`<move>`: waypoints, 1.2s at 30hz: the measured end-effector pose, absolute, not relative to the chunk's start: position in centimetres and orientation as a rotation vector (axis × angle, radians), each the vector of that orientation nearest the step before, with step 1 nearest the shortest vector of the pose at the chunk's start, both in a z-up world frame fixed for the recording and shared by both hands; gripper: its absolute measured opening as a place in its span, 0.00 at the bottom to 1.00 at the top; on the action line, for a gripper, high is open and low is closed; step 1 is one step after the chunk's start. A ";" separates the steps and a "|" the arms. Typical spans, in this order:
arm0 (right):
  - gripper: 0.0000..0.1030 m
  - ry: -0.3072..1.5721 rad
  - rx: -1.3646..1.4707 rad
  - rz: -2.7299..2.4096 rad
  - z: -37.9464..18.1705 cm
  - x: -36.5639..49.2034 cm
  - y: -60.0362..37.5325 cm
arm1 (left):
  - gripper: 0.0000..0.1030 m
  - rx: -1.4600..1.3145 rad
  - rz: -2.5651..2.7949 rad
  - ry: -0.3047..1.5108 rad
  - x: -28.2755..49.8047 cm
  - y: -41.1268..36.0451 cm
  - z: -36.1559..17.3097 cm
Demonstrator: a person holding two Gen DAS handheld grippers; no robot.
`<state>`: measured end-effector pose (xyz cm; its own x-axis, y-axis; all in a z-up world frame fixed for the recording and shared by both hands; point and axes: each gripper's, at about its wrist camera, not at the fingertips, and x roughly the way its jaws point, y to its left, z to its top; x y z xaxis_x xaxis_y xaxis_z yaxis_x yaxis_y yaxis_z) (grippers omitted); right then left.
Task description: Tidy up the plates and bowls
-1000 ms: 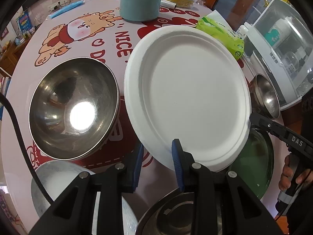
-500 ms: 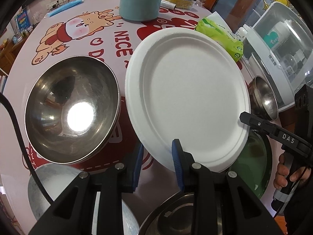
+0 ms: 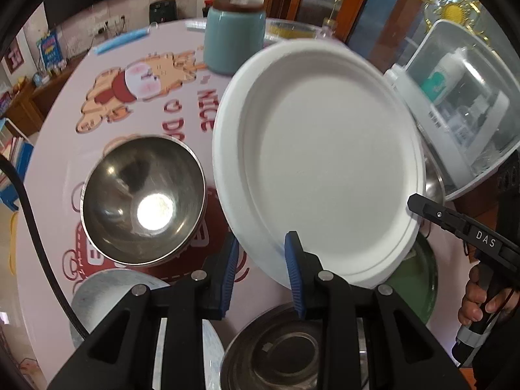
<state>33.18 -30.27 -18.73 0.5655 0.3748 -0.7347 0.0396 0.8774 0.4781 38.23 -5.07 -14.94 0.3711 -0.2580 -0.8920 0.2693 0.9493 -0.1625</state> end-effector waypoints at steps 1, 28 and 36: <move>0.28 0.947 0.479 0.204 -18.2 32.8 -30.3 | 0.27 0.004 -0.341 1.131 38.0 -5.1 -14.4; 0.19 0.828 0.445 0.390 -9.4 19.5 -29.0 | 0.29 -0.061 -0.260 0.959 20.8 -1.8 -3.6; 0.20 0.823 0.337 0.395 -8.9 14.1 -27.0 | 0.29 -0.062 -0.252 0.969 15.1 -0.3 -4.0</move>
<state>14.09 -26.98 -8.89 0.6153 0.4633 -0.6378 -0.2073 0.8757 0.4362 15.10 -0.31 -4.01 0.5394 -0.2399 -0.8072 0.1843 0.9689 -0.1648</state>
